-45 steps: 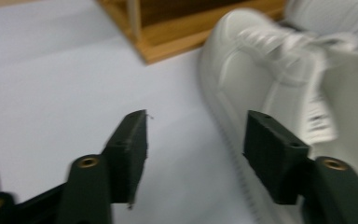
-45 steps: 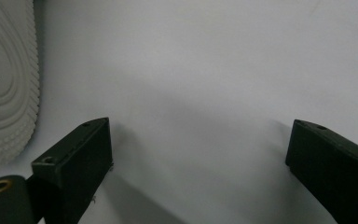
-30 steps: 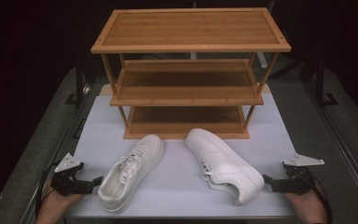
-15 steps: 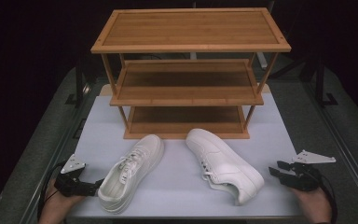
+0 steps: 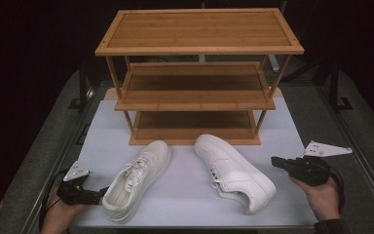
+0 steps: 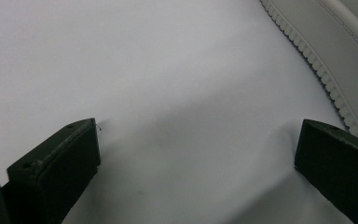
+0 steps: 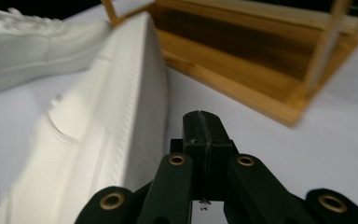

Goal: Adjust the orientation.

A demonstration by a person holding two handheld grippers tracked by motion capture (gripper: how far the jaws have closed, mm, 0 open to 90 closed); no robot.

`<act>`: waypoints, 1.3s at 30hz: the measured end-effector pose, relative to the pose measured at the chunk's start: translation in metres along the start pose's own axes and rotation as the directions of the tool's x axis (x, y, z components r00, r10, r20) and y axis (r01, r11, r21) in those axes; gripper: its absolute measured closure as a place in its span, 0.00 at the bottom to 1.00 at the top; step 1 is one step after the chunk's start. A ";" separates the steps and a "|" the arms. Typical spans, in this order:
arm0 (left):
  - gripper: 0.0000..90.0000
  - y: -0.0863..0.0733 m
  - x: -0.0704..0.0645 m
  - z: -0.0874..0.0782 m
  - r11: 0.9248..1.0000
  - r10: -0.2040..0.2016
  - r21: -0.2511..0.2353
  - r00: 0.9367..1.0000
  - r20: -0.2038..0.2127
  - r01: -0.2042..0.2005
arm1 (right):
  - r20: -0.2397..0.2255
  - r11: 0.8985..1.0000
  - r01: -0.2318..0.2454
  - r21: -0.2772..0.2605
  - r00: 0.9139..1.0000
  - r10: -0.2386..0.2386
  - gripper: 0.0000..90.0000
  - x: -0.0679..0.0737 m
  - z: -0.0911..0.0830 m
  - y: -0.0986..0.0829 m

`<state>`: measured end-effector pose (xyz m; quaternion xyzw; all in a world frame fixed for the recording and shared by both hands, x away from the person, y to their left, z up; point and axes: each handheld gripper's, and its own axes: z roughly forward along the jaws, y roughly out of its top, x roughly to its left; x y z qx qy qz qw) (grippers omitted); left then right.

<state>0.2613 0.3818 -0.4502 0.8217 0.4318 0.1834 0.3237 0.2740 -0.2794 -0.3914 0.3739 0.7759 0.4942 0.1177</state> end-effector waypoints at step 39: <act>0.00 0.000 0.000 0.000 1.000 -0.001 0.000 1.000 0.001 0.001 | -0.133 0.999 0.041 0.014 0.990 -0.039 1.00 0.014 0.034 0.010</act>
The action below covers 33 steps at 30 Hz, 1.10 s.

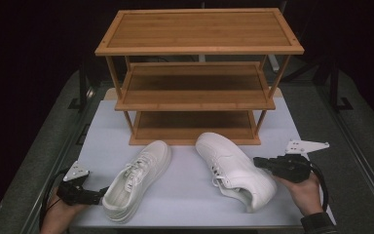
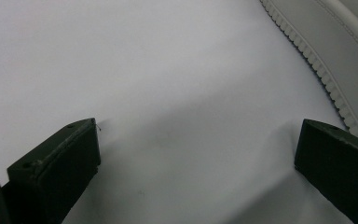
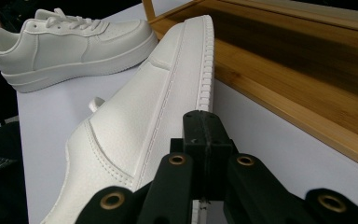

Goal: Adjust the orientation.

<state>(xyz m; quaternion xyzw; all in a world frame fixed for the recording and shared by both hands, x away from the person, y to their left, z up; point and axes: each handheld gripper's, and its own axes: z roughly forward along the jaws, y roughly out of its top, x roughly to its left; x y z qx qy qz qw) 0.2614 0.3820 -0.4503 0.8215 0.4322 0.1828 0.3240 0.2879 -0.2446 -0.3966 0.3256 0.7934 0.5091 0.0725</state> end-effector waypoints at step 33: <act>0.00 0.000 0.000 0.000 1.000 -0.002 0.002 1.000 0.001 0.002 | 0.113 0.992 -0.127 0.006 0.986 0.125 1.00 -0.056 0.003 -0.019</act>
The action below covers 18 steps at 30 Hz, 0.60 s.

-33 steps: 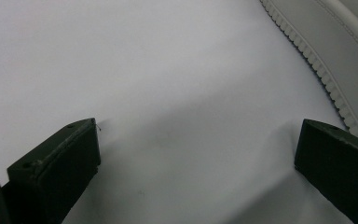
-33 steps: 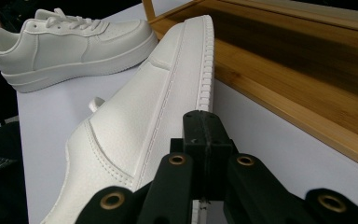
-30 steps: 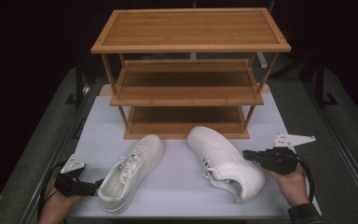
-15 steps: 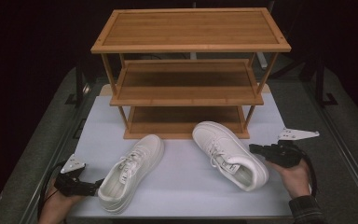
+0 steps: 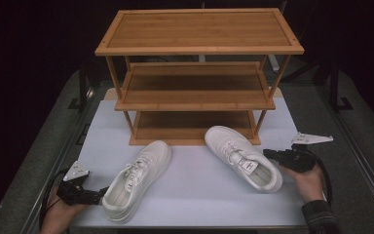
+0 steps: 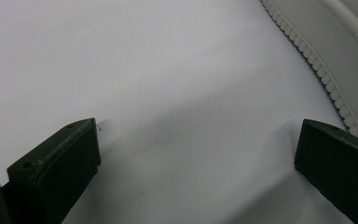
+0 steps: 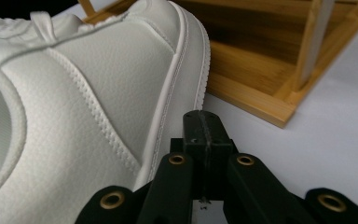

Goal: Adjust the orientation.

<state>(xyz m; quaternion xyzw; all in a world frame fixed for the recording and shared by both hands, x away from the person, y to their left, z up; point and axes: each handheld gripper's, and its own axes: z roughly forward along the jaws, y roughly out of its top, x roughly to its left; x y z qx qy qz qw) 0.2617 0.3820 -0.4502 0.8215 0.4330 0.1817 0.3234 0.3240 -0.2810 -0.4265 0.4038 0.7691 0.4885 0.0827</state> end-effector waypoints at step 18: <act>0.00 0.000 0.000 0.000 1.000 0.000 -0.001 1.000 0.000 0.000 | 0.098 1.000 -0.025 0.011 0.995 0.024 0.92 -0.015 -0.010 -0.003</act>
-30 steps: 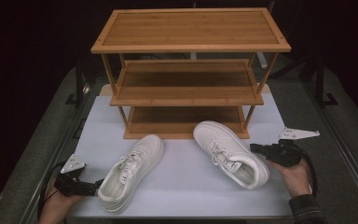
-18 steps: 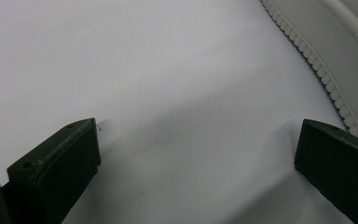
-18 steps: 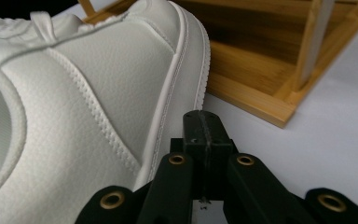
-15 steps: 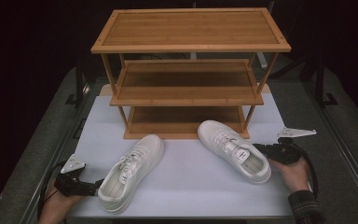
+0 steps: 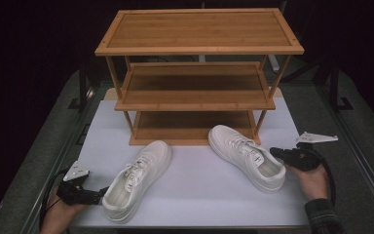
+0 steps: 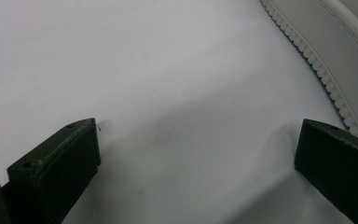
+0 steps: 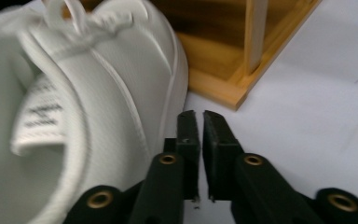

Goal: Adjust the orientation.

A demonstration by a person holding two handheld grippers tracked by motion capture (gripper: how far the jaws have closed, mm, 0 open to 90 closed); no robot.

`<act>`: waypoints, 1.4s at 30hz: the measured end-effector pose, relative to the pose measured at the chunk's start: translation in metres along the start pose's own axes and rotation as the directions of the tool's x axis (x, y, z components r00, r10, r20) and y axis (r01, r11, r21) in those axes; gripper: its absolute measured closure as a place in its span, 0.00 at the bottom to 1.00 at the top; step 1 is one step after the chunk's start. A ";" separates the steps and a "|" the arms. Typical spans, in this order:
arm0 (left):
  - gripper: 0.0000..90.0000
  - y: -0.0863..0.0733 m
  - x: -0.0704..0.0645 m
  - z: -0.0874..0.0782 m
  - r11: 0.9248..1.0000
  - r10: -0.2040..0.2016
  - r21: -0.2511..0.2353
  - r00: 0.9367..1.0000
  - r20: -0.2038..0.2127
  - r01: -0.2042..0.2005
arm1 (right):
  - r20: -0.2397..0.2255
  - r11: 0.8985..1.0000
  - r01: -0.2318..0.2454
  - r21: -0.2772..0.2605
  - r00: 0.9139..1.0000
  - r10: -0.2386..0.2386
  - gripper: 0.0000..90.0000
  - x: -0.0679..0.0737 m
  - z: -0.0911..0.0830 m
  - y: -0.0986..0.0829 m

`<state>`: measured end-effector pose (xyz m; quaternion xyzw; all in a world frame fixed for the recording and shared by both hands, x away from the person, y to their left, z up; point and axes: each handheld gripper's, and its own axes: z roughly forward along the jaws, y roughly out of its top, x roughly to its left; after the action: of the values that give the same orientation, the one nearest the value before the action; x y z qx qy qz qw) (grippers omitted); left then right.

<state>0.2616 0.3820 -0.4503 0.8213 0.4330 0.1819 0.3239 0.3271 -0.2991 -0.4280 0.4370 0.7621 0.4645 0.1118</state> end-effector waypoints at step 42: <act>0.00 0.000 0.000 0.000 1.000 0.000 0.001 1.000 0.001 0.000 | -0.117 0.985 0.169 -0.026 0.978 -0.171 0.94 0.048 -0.001 0.044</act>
<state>0.2617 0.3822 -0.4502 0.8215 0.4330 0.1811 0.3236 0.3232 -0.2544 -0.3804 0.3408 0.7981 0.4847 0.1089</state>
